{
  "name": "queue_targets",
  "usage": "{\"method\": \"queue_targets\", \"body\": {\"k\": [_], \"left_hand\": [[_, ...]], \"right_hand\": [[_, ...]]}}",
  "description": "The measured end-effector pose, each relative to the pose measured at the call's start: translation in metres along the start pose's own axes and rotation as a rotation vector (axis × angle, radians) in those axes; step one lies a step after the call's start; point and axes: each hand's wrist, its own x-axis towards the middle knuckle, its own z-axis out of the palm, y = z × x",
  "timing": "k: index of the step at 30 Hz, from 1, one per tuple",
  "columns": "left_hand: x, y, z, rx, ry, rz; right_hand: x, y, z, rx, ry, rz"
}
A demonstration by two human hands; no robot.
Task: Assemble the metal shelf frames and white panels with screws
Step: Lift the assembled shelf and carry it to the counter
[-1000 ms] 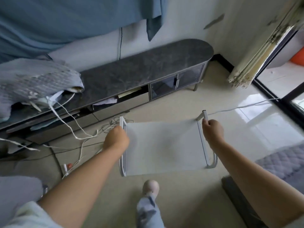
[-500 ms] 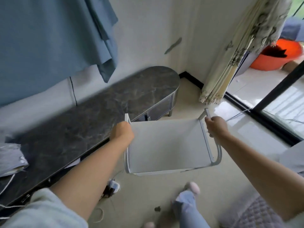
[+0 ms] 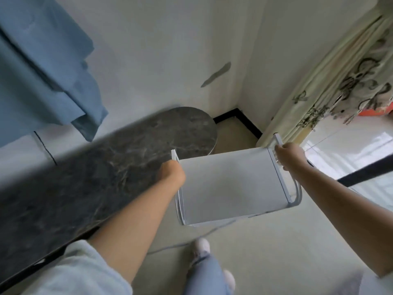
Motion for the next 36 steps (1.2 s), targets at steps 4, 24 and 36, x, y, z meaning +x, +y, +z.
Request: {"method": "queue_targets", "body": {"k": [4, 24, 36], "left_hand": [[0.052, 0.061, 0.002, 0.019, -0.062, 0.014], [0.247, 0.299, 0.004, -0.004, -0.337, -0.031], [0.345, 0.346, 0.019, -0.157, -0.322, -0.16]], "right_hand": [[0.091, -0.019, -0.009, -0.053, -0.04, -0.002], [0.413, -0.072, -0.025, -0.259, -0.193, -0.048], [0.541, -0.124, 0.022, -0.305, -0.332, 0.0]]}}
